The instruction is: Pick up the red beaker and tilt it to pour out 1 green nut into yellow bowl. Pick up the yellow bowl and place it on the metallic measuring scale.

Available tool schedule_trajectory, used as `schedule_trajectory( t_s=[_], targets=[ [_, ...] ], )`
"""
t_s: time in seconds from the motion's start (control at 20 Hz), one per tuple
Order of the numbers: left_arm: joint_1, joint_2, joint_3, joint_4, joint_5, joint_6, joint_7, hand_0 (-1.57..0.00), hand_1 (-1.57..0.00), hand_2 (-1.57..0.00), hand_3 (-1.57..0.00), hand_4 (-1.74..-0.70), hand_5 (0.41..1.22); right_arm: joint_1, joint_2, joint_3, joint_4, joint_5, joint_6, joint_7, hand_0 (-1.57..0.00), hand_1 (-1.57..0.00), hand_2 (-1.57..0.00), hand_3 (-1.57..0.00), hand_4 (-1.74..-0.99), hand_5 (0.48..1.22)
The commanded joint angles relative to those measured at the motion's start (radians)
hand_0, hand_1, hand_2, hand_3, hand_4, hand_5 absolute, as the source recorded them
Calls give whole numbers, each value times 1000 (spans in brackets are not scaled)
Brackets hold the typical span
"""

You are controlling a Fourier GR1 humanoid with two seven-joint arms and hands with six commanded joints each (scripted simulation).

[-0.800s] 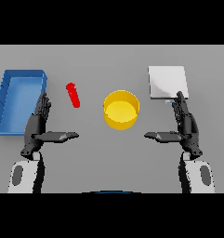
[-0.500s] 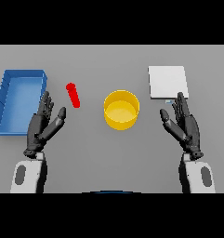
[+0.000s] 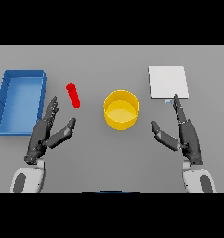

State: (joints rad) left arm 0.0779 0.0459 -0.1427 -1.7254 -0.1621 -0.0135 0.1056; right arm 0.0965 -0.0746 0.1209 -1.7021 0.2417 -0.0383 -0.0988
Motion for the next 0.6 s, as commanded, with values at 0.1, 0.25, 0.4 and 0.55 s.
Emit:
schedule_trajectory(
  t_s=[0.1, 0.25, 0.4, 0.55],
  targets=[
    [-80, 3, 29, 99, 5, 1, 7, 1, 1, 1, 1, -1145, 643, 2, -3, -2, -21, -39, 32, 3, 1, 1, 1, 1, -1189, 626],
    [-160, 9, 68, 221, 19, -1, -29, 1, 1, 1, 1, -1178, 650, 15, -8, -8, -15, -57, 47, -18, 1, 1, 1, 1, -1215, 628],
    [-253, 11, 90, 350, 11, 0, -55, 1, 1, 1, 1, -1176, 640, 3, -1, -9, -16, -57, 41, 8, 1, 1, 1, 1, -1225, 627],
    [-337, 13, 112, 453, 14, -5, -109, 1, 1, 1, 1, -1183, 637, 4, -11, -18, -1, -62, 47, -13, 1, 1, 1, 1, -1227, 625]
  ],
)
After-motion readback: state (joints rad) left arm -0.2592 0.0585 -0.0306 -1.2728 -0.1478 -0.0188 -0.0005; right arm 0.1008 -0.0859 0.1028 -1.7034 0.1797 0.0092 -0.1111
